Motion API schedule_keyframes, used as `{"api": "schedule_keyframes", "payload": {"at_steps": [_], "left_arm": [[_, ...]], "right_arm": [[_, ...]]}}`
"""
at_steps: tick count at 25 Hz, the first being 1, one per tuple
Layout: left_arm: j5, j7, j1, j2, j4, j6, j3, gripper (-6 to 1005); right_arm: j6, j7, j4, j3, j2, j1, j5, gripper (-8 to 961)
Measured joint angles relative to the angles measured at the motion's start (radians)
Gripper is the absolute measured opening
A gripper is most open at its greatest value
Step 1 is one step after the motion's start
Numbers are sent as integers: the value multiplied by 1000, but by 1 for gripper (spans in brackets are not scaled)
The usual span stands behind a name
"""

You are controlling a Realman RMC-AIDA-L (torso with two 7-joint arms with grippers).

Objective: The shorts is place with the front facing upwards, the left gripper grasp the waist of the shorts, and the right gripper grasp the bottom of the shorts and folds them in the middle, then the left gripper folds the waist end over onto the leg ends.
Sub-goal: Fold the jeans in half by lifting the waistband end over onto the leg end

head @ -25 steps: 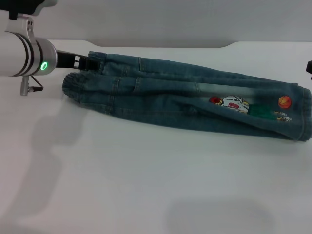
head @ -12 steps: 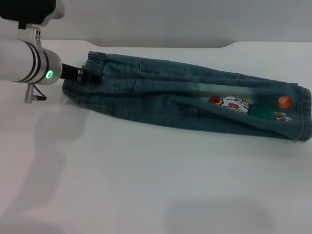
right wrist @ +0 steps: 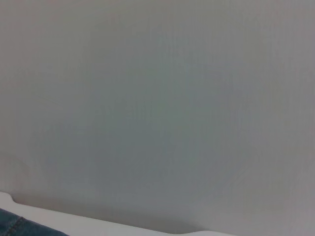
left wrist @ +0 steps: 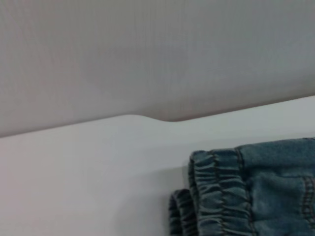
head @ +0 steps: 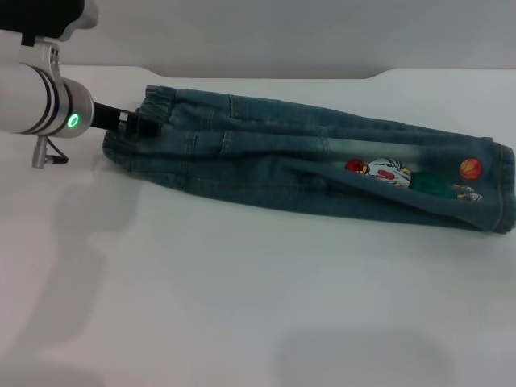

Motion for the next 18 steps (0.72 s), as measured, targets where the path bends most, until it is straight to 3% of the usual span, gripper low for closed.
{"api": "schedule_keyframes", "payload": {"at_steps": [18], "left_arm": [[7,-2,-1,0,37,-34,-25,844]], "right_arm": [[27,16,35,0,3,-9,0,-2]]}}
